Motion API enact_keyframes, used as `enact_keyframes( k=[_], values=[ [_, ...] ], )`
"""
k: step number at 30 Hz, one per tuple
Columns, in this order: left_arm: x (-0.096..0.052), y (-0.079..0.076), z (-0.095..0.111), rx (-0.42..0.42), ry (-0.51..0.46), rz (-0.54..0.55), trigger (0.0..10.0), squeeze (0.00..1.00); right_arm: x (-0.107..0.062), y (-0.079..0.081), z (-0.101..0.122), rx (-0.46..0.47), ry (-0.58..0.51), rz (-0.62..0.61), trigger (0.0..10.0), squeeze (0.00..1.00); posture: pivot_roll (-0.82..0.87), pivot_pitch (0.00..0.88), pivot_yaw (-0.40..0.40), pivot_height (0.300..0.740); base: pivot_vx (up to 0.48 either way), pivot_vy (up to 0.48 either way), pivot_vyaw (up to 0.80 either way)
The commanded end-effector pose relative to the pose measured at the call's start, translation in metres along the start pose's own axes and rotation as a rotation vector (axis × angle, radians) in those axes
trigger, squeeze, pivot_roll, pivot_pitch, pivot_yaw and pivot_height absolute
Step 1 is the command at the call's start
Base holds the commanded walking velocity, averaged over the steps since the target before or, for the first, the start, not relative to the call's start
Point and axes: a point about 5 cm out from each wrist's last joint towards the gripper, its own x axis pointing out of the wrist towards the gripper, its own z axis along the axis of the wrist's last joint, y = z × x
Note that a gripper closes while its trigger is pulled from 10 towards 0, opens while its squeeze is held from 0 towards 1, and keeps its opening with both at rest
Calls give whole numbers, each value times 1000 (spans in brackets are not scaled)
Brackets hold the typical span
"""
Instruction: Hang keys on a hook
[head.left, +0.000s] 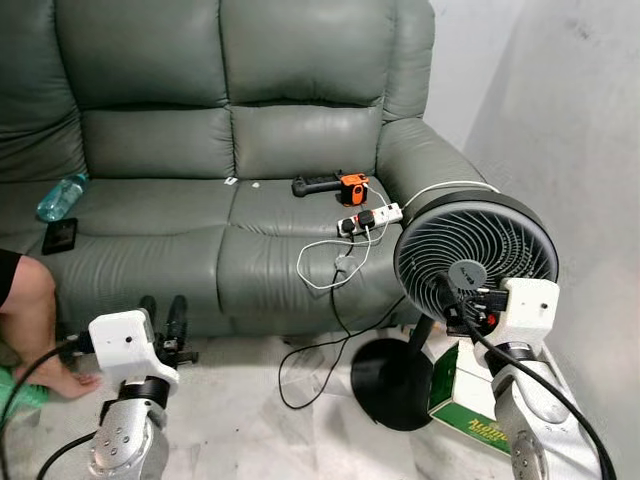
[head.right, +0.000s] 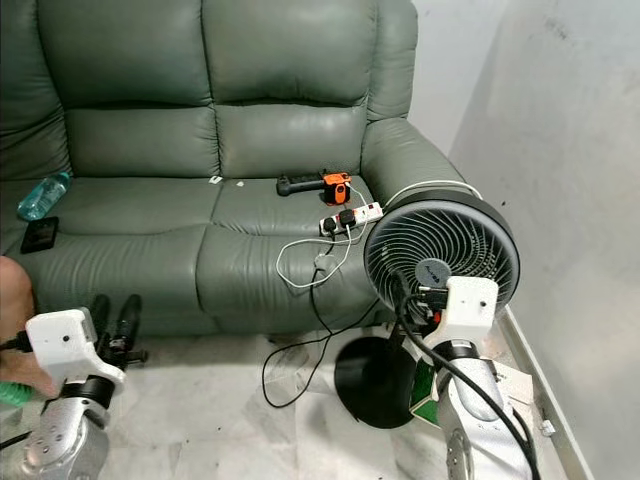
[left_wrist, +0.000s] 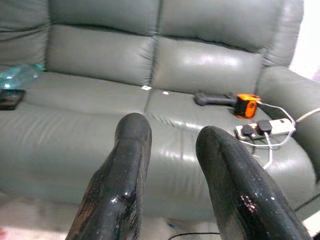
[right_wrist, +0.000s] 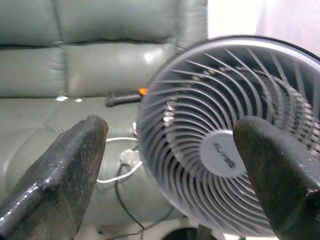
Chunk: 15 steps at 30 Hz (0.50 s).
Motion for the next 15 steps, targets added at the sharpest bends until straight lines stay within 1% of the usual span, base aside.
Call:
enact_keyframes(
  k=[1,2,8,15],
  values=[
    [0,2,-1,6,-7,-4,10000,0,2,-1,1,-6,-18,0,10000,0,51,20,-22,740,0,0,0],
    [0,2,-1,5,-10,-8,10000,0,2,-1,0,14,-18,-1,10000,0,51,20,-22,740,0,0,0],
    [6,2,-2,5,-19,-27,10000,0,4,-1,1,32,-55,15,10000,0,58,24,-18,740,0,0,0],
    [5,3,-5,4,-15,-39,10000,0,3,2,-1,22,-60,34,10000,0,53,25,-15,740,0,0,0]
  ],
)
